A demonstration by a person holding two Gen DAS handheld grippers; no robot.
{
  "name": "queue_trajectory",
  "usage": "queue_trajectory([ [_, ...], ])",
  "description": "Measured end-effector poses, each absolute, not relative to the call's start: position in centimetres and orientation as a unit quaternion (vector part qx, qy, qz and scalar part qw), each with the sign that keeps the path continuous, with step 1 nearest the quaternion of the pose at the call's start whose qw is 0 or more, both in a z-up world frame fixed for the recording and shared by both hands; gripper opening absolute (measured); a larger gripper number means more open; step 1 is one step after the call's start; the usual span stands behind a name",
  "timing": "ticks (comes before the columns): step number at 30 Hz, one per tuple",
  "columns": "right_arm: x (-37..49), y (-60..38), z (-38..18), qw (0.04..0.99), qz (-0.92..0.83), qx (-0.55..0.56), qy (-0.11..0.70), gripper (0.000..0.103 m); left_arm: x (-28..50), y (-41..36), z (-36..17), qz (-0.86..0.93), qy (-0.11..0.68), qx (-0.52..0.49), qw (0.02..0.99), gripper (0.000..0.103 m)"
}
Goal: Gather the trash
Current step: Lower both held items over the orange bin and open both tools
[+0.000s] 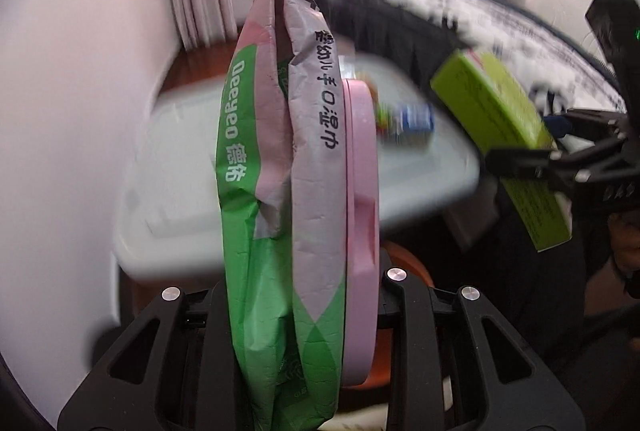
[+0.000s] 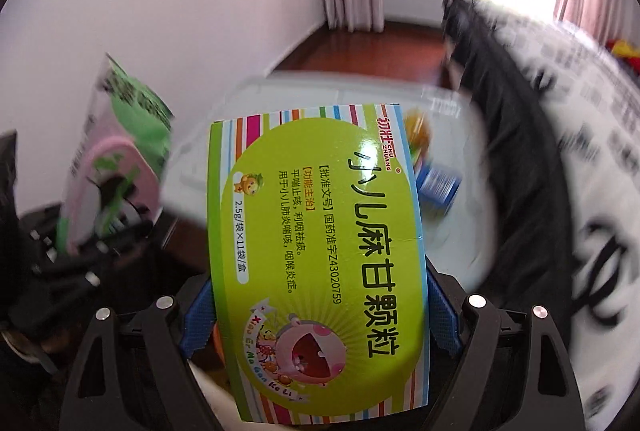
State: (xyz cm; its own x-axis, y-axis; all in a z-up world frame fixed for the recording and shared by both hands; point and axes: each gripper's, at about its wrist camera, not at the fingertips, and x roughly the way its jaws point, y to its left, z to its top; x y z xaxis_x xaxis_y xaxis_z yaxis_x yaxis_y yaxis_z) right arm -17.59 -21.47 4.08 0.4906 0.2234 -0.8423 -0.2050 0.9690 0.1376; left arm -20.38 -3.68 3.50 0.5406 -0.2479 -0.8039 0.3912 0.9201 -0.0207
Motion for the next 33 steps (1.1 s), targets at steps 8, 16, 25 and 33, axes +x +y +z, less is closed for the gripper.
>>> queue_trajectory([
  [8,-16.6,-19.9,-6.4,0.785,0.12,0.03,0.607,0.084,-19.6,-4.7,-9.5,-0.191,0.612,0.043,0.767,0.026],
  [16,-16.4,-17.5,-9.3,0.762,0.143,-0.024,0.631,0.084,-18.3,-5.1,-10.5,-0.181,0.624,0.052,0.758,0.027],
  [25,-15.6,-18.4,-9.3,0.767,0.127,-0.032,0.628,0.095,-18.8,-3.9,-9.7,-0.146,0.614,0.061,0.773,0.078],
  [33,-15.4,-20.9,-6.2,0.786,0.133,0.002,0.603,0.097,-18.9,-4.5,-8.5,-0.143,0.598,0.079,0.785,0.082],
])
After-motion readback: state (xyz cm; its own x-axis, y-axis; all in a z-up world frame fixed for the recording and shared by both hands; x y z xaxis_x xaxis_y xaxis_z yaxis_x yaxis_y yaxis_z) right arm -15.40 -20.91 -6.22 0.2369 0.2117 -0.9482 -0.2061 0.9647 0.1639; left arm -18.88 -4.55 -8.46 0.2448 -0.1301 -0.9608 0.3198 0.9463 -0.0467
